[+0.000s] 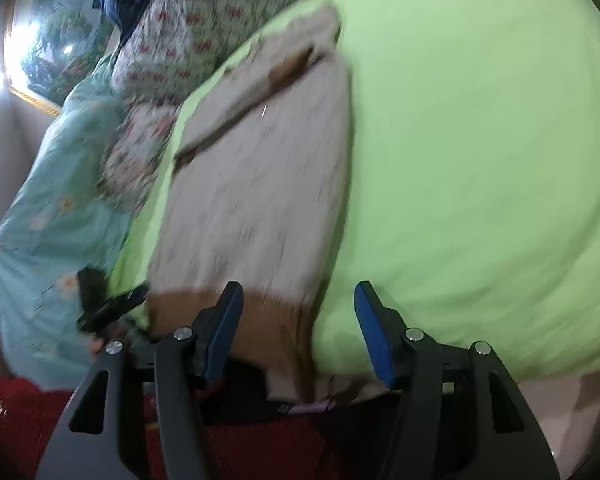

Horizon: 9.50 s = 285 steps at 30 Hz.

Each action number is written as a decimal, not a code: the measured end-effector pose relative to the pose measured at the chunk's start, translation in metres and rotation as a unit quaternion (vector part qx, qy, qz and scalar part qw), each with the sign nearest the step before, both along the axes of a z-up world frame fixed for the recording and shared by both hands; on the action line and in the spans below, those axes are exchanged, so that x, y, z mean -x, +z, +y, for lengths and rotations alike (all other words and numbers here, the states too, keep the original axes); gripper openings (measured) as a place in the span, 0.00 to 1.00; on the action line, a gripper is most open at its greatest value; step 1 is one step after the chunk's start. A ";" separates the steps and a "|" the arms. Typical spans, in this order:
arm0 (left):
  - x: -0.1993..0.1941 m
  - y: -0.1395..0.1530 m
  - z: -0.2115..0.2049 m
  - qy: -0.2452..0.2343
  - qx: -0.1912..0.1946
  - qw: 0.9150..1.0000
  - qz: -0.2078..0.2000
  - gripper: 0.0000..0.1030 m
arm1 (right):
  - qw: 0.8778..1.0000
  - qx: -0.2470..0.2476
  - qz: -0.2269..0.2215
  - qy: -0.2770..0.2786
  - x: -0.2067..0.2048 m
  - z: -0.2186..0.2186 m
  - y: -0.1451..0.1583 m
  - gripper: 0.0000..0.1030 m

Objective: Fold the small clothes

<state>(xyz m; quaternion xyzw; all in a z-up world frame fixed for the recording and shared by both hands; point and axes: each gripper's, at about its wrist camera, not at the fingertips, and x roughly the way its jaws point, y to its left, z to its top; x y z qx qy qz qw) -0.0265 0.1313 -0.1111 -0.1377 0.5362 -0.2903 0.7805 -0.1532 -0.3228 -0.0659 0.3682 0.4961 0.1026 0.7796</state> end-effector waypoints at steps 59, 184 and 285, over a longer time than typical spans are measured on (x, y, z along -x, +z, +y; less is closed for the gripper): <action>-0.367 0.032 -0.067 0.121 0.069 0.990 -0.036 0.07 | 0.995 0.048 -0.053 -0.073 -0.369 -0.094 -0.021 0.11; -0.186 0.028 -0.429 -0.148 0.011 0.985 -0.082 0.12 | 0.996 0.065 -0.011 0.064 -0.374 -0.106 -0.024 0.16; -0.257 0.055 -0.069 0.139 -0.160 0.976 -0.053 0.66 | 0.996 0.075 -0.023 0.032 -0.384 0.071 -0.031 0.16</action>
